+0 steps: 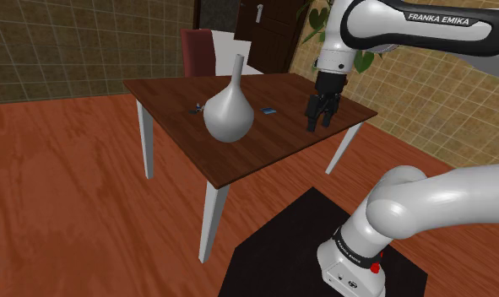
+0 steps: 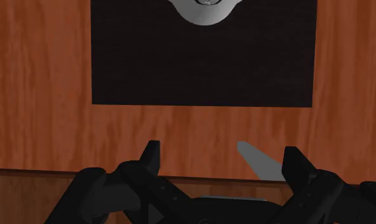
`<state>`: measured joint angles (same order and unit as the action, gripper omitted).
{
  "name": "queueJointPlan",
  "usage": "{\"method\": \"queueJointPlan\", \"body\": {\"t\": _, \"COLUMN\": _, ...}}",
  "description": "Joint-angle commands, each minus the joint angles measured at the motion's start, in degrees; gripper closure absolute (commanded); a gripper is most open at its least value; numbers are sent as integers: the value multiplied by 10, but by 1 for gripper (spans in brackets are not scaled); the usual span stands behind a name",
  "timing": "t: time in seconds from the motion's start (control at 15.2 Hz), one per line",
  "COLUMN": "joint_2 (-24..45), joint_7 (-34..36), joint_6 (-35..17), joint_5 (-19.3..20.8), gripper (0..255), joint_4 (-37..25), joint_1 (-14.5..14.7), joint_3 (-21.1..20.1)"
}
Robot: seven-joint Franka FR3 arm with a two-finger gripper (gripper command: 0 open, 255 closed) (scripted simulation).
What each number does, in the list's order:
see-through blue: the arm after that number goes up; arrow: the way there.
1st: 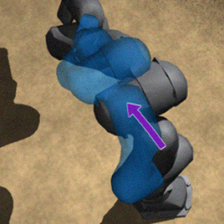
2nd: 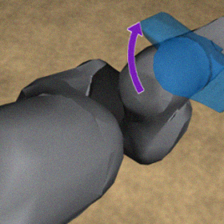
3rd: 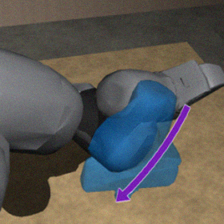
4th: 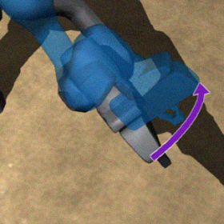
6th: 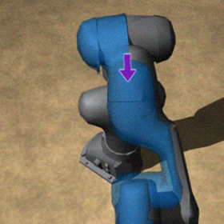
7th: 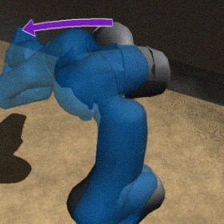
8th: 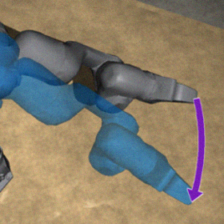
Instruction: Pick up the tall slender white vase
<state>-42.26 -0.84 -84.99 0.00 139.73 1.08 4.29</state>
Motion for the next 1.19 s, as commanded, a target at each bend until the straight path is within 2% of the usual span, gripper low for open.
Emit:
{"method": "queueJointPlan", "body": {"t": 0.0, "joint_2": 0, "joint_7": 0, "joint_6": 0, "joint_5": 0, "gripper": 0, "joint_4": 0, "joint_1": 0, "joint_3": 0}}
{"method": "queueJointPlan", "body": {"t": 0.53, "joint_2": 143, "joint_7": 38, "joint_6": -34, "joint_5": -20, "gripper": 0, "joint_4": -148, "joint_1": 17, "joint_3": -30}}
{"method": "queueJointPlan", "body": {"t": 1.12, "joint_2": 303, "joint_7": 81, "joint_6": -28, "joint_5": -19, "gripper": 0, "joint_4": -357, "joint_1": 30, "joint_3": -58}}
